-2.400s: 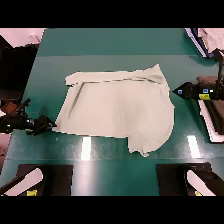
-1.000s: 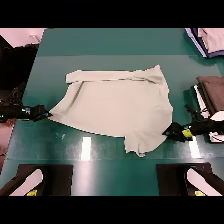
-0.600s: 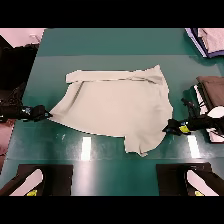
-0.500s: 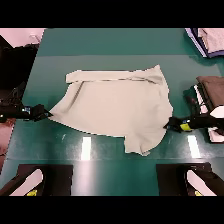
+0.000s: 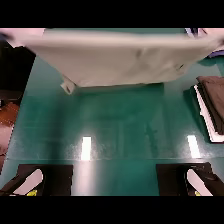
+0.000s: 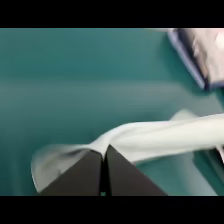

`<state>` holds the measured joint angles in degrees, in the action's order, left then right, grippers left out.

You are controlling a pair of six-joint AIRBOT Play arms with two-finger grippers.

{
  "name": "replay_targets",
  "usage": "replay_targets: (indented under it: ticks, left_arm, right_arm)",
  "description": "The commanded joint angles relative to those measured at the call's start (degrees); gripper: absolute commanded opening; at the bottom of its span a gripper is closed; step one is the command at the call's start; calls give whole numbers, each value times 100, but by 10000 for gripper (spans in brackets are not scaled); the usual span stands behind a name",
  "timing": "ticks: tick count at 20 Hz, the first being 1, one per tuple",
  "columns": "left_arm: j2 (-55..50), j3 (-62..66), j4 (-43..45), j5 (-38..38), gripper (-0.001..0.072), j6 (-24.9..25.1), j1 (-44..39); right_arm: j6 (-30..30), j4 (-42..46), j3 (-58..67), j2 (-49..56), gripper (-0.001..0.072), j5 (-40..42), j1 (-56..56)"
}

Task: Fold the shirts.

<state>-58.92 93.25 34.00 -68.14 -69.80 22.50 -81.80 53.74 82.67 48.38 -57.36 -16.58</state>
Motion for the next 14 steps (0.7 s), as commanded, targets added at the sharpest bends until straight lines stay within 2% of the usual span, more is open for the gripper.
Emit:
replay_targets:
  ticks: [1,3,6,11,14]
  left_arm:
    - [4,2378,142,133,22,-190,4]
    - [20,3182,352,70,22,-345,4]
    - [411,3285,387,2,22,-387,2]
    - [933,3311,372,17,22,-439,4]
    - [1029,3296,350,-223,21,-522,4]
  right_arm:
    - [4,-2,2218,385,15,-492,-308]
    - [31,0,3165,586,15,-994,-463]
    - [33,-2,4046,634,15,-1563,-726]
    - [282,39,3139,-420,14,-1003,-1246]
    - [284,31,3145,-579,13,-1268,-1698]
